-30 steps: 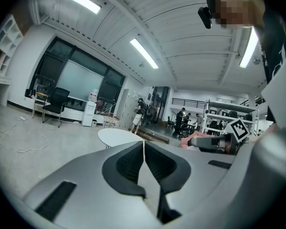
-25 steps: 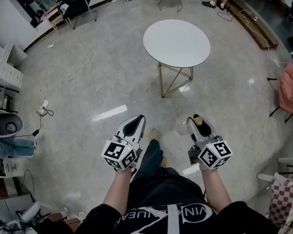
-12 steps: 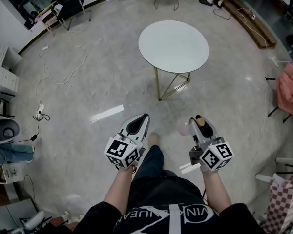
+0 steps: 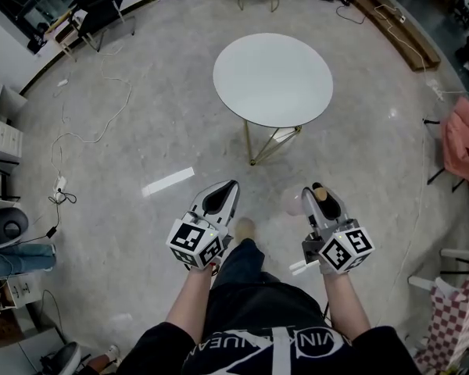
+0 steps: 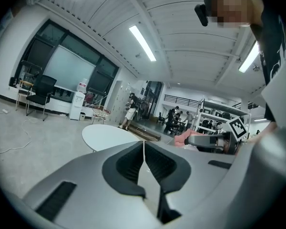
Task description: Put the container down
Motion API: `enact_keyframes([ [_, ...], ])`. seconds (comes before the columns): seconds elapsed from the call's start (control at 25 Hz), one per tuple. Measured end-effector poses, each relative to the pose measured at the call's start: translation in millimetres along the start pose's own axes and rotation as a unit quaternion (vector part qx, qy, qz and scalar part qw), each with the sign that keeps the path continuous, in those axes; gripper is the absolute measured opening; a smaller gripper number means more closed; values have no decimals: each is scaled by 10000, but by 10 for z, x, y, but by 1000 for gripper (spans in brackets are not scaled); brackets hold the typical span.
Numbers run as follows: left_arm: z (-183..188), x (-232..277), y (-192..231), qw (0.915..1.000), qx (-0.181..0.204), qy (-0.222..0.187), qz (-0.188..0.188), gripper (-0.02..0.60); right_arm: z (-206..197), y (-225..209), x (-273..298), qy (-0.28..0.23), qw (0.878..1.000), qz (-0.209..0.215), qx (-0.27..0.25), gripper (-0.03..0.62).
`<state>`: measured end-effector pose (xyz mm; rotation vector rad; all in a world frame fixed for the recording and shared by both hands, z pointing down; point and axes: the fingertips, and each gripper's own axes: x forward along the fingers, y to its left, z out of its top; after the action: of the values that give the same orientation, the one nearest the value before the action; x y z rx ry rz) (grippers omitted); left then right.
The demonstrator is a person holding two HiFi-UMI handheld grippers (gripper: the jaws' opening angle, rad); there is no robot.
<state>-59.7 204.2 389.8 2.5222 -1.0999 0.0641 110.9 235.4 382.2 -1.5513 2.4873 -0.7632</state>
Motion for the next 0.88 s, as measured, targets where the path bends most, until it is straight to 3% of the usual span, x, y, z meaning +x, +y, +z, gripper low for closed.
enact_keyframes([
  [0.52,205,712,406,9991,-82,84,-403,15,255,-324,574,-74,9995,-293,23,135],
  [0.88,300,930,679,9986,-27,77,-529,15,373,-418,893,-272,9989,-354,142,135],
])
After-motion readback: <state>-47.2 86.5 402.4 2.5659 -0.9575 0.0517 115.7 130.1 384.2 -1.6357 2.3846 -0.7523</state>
